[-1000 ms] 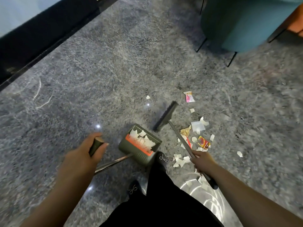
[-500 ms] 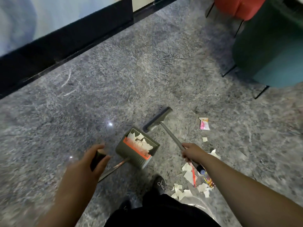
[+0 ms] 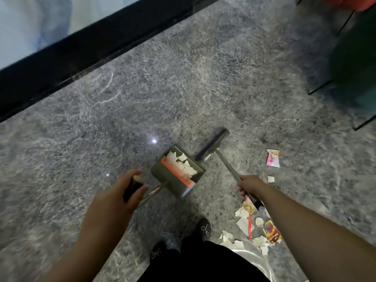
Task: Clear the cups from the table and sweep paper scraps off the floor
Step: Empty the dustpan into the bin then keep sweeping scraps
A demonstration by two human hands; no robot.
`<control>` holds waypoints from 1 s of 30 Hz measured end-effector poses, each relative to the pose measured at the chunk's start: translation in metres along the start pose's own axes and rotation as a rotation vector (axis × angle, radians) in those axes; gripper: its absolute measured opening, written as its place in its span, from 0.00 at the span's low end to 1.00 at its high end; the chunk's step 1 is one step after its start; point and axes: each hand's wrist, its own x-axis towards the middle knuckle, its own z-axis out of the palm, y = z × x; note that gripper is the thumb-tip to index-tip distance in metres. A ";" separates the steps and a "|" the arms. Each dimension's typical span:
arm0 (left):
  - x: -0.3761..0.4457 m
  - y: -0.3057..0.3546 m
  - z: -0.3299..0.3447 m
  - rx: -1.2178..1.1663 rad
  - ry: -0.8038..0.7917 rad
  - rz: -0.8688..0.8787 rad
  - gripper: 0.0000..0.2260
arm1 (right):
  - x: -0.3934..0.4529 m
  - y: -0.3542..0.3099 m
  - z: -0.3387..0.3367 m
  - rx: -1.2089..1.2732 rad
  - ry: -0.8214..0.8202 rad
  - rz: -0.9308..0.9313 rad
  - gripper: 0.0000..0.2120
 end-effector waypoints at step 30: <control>0.200 0.082 0.020 0.010 -0.405 0.519 0.13 | -0.140 0.070 0.047 0.519 0.347 0.217 0.10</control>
